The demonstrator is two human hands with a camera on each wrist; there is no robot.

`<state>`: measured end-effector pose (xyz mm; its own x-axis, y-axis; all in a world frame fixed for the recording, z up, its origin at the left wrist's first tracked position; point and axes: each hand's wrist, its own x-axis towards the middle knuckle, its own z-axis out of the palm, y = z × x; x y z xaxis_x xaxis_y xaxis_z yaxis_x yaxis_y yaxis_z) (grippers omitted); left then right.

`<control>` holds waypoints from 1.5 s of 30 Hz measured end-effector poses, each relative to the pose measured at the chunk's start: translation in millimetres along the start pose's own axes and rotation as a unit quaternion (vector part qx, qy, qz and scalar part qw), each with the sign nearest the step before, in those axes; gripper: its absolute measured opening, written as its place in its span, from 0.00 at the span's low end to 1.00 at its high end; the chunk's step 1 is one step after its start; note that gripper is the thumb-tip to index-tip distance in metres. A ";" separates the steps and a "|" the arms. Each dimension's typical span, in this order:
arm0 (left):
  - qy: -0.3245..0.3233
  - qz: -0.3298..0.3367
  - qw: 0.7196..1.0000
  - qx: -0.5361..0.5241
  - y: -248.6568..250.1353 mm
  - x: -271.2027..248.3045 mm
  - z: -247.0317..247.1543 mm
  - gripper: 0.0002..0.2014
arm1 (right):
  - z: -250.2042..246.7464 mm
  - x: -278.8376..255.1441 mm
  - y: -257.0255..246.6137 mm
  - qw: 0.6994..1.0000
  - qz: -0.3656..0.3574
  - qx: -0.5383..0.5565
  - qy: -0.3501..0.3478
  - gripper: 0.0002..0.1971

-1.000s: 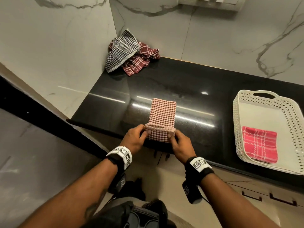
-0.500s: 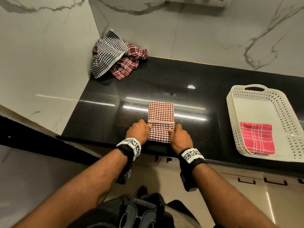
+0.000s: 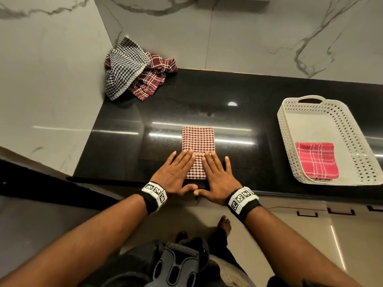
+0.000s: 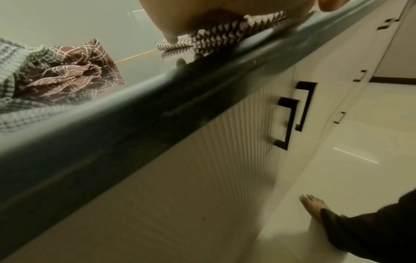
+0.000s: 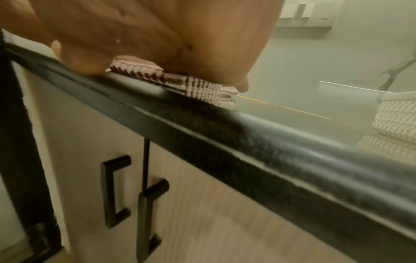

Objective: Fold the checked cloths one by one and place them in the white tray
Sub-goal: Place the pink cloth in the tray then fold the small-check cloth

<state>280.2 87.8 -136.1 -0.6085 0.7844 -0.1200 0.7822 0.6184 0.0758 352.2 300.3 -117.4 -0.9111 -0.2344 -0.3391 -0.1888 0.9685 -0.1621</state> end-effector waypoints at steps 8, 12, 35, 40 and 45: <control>0.161 0.042 0.970 -0.178 12.0 -37.2 20.6 0.34 | 26.1 -34.2 7.3 0.977 -0.047 0.114 0.172 0.41; 0.200 -0.095 0.909 -0.352 16.4 -22.9 -13.3 0.13 | -3.9 -15.2 10.9 0.902 0.052 0.379 0.202 0.26; 0.154 -0.188 0.966 -0.086 9.2 46.8 -38.1 0.28 | -31.5 41.9 20.6 0.957 0.128 0.174 0.194 0.32; 0.007 -0.126 0.992 -0.020 -6.5 51.5 -18.7 0.34 | -33.2 63.8 26.0 0.999 -0.024 0.037 0.026 0.34; -0.008 -0.160 0.983 -0.085 -3.3 48.8 -25.4 0.33 | -45.3 72.5 27.5 0.999 -0.003 0.041 -0.018 0.37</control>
<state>244.5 125.2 -117.1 -0.8170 0.5477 -0.1803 0.5158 0.8339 0.1962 264.4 313.7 -104.5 -0.8958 -0.2439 -0.3715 -0.1613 0.9574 -0.2395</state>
